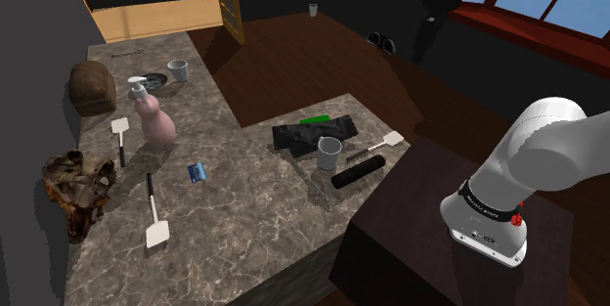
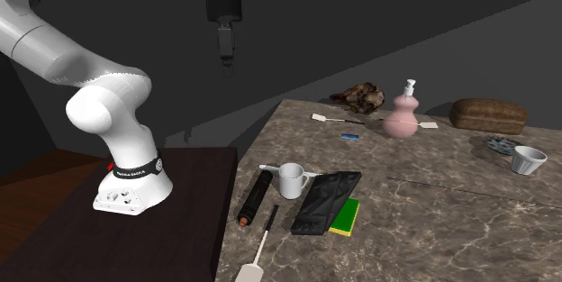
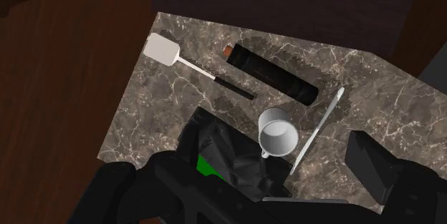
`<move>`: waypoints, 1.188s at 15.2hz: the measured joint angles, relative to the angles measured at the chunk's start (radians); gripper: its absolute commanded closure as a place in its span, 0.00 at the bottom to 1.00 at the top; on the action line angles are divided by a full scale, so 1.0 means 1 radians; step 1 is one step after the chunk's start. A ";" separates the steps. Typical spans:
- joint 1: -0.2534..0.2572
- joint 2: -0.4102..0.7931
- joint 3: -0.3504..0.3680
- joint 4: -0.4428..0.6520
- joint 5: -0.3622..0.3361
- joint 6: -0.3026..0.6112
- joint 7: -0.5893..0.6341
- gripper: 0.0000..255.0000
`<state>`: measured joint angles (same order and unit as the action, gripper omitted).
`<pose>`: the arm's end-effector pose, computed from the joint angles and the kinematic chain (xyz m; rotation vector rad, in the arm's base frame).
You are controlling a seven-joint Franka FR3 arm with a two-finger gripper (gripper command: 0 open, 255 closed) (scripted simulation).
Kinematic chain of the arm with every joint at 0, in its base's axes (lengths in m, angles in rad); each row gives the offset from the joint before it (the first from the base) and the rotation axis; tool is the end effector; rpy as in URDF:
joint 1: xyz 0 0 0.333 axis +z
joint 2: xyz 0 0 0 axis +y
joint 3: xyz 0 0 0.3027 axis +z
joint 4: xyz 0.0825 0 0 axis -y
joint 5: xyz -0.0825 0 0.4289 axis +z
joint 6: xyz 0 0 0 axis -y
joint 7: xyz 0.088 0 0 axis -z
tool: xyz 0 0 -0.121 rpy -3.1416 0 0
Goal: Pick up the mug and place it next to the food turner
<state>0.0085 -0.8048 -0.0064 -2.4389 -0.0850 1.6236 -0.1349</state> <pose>0.3591 -0.0093 0.5360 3.0542 0.2202 -0.0241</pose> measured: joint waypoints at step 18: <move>0.038 0.417 0.110 -0.172 0.044 0.549 0.171 0.00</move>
<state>0.0470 -0.3875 0.1034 -2.6113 -0.0408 2.1727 0.0356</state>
